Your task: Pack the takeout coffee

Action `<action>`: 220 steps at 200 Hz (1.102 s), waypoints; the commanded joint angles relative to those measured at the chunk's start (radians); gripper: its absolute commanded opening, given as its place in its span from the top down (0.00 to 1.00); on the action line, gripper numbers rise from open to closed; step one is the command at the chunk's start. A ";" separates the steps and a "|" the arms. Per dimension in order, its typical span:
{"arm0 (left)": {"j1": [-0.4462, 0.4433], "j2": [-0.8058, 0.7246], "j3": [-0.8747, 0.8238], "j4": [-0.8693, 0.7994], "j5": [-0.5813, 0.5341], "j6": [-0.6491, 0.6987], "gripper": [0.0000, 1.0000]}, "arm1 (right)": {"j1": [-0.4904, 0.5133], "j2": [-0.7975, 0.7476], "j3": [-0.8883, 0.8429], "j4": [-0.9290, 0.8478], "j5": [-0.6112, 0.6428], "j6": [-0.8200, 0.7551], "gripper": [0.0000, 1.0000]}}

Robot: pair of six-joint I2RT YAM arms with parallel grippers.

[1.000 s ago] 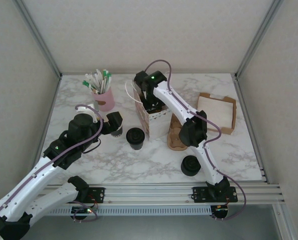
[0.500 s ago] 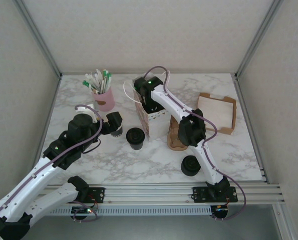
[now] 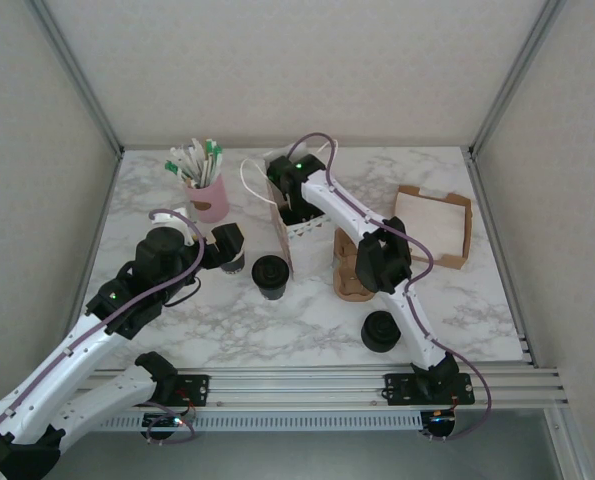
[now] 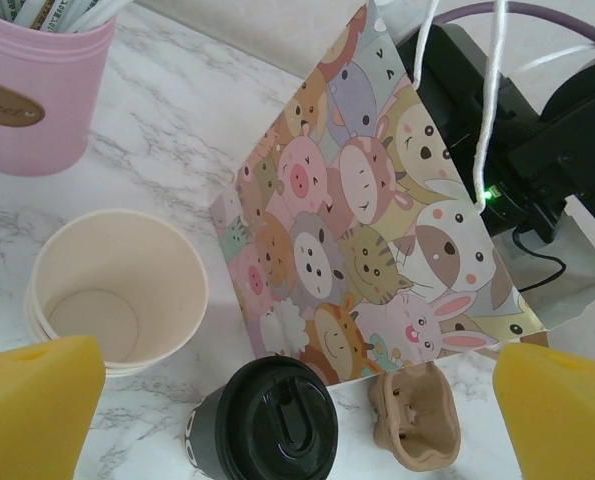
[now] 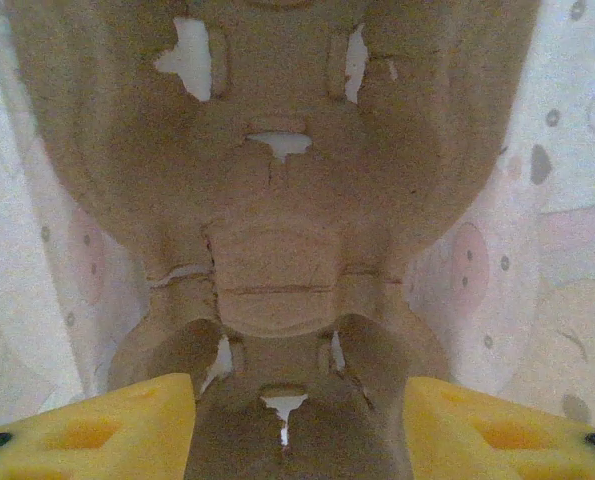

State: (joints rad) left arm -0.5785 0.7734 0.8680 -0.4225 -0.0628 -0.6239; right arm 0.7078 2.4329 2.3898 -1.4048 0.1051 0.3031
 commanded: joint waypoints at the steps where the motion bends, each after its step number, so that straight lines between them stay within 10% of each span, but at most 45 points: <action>1: 0.012 0.001 -0.006 0.025 0.015 0.009 0.00 | 0.010 -0.093 0.052 -0.044 0.014 0.013 0.40; 152: 0.016 -0.003 0.021 0.017 0.034 -0.001 0.00 | 0.012 -0.443 0.096 0.001 -0.099 0.006 0.09; 220: 0.016 -0.012 0.050 0.005 0.143 0.013 0.00 | 0.017 -0.802 -0.260 0.184 -0.104 0.017 0.01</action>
State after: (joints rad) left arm -0.5732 0.7757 0.8761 -0.4202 0.0189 -0.6239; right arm 0.7177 1.7542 2.2623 -1.3003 -0.0013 0.3069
